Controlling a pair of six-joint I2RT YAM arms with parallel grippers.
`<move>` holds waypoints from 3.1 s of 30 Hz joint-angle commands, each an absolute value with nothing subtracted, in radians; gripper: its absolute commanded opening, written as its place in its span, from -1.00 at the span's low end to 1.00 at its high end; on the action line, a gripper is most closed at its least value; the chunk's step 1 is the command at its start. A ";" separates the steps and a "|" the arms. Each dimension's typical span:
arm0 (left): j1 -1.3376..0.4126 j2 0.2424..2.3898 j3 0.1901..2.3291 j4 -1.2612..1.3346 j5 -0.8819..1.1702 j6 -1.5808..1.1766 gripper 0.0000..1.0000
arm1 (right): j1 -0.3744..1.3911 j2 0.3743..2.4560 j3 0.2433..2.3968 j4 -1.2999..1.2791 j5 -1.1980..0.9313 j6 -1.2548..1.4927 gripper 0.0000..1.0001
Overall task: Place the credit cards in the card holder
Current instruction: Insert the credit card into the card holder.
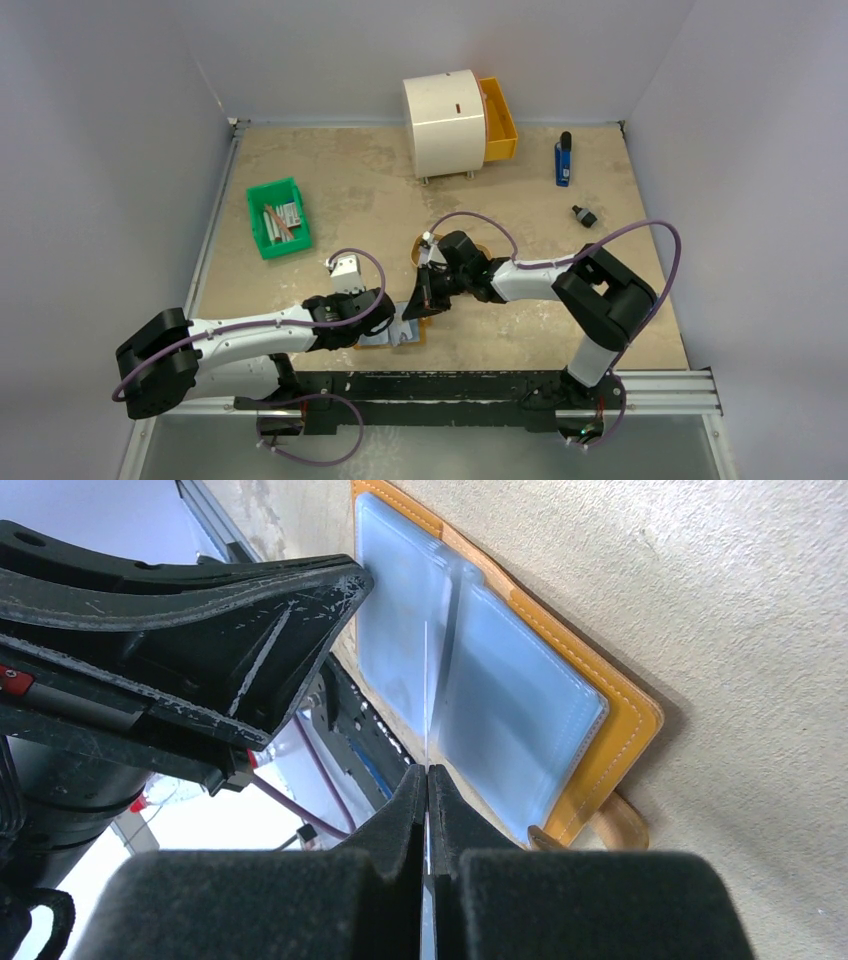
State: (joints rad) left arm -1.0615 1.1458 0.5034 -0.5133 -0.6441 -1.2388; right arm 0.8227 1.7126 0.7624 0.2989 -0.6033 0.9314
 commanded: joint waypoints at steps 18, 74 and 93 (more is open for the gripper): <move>-1.060 1.123 0.498 -0.523 -0.661 -1.261 -0.84 | 0.825 1.730 0.753 0.316 -0.626 0.949 -1.00; -1.061 1.027 0.501 -0.684 -0.721 -1.357 -0.93 | 0.826 1.850 0.842 0.340 -0.596 0.997 -1.00; -1.061 1.092 0.400 -0.556 -0.629 -1.379 -1.00 | 0.829 1.857 0.812 0.422 -0.534 1.070 -1.00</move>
